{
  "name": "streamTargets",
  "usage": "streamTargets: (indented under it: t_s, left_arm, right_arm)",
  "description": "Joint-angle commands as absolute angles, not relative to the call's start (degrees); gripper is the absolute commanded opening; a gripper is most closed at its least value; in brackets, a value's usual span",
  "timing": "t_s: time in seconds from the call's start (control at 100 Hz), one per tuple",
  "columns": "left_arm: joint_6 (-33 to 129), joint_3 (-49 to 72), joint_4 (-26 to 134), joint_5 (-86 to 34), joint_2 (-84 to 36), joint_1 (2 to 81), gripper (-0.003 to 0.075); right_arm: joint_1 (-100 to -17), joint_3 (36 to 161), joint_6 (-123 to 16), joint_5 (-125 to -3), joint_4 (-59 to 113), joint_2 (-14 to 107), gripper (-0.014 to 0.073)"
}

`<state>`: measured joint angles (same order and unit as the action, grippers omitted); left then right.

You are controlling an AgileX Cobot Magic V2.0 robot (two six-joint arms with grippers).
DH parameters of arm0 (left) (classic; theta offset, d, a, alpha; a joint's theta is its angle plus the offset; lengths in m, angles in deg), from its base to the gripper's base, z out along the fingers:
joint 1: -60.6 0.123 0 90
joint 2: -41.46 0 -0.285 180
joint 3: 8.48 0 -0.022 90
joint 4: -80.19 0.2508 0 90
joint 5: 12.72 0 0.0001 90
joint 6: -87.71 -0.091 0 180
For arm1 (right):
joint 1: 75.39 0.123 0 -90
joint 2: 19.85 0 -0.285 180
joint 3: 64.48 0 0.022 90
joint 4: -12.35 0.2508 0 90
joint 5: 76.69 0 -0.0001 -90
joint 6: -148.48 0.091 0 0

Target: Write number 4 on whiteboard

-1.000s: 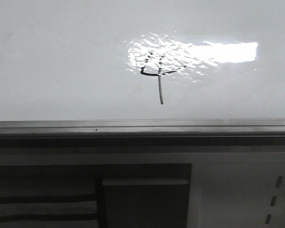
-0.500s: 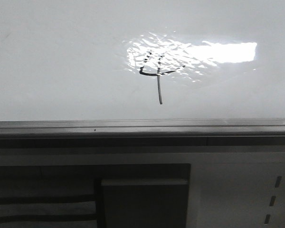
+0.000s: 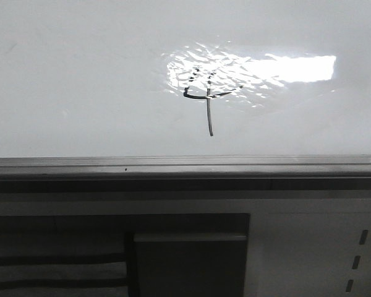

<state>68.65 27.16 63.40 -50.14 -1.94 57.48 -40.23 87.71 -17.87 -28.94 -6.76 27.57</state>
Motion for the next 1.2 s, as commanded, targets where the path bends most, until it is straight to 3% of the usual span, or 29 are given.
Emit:
streamTargets:
  t_s: [0.0, 0.21, 0.45, 0.52, 1.05, 1.19]
  left_arm:
    - [68.8, 30.2, 62.8, -42.8, 2.0, 57.6, 0.0335]
    - [68.8, 41.0, 61.8, -33.3, 9.1, 57.6, 0.0294]
    - [68.8, 42.7, 61.8, -31.8, 9.6, 57.6, -0.0019]
    - [68.8, 42.7, 61.8, -31.8, 9.6, 57.6, -0.0020]
    - [68.8, 42.7, 61.8, -31.9, 9.6, 57.6, -0.0020]
    - [68.8, 44.5, 61.8, -31.8, 16.1, 58.4, -0.0020]
  right_arm:
    - [-40.3, 84.2, -16.8, -40.3, -9.3, 24.0, 0.0322]
    - [-40.3, 76.4, -16.8, -48.2, -9.3, 18.6, 0.0293]
    - [-40.3, 74.6, -16.8, -48.8, -9.3, 18.2, -0.0004]
    - [-40.3, 74.6, -16.8, -48.8, -9.3, 18.2, -0.0073]
    - [-40.3, 74.6, -16.8, -47.4, -9.5, 18.2, -0.0072]
    - [-40.3, 74.6, -16.8, -47.4, -9.5, 18.2, -0.0072]
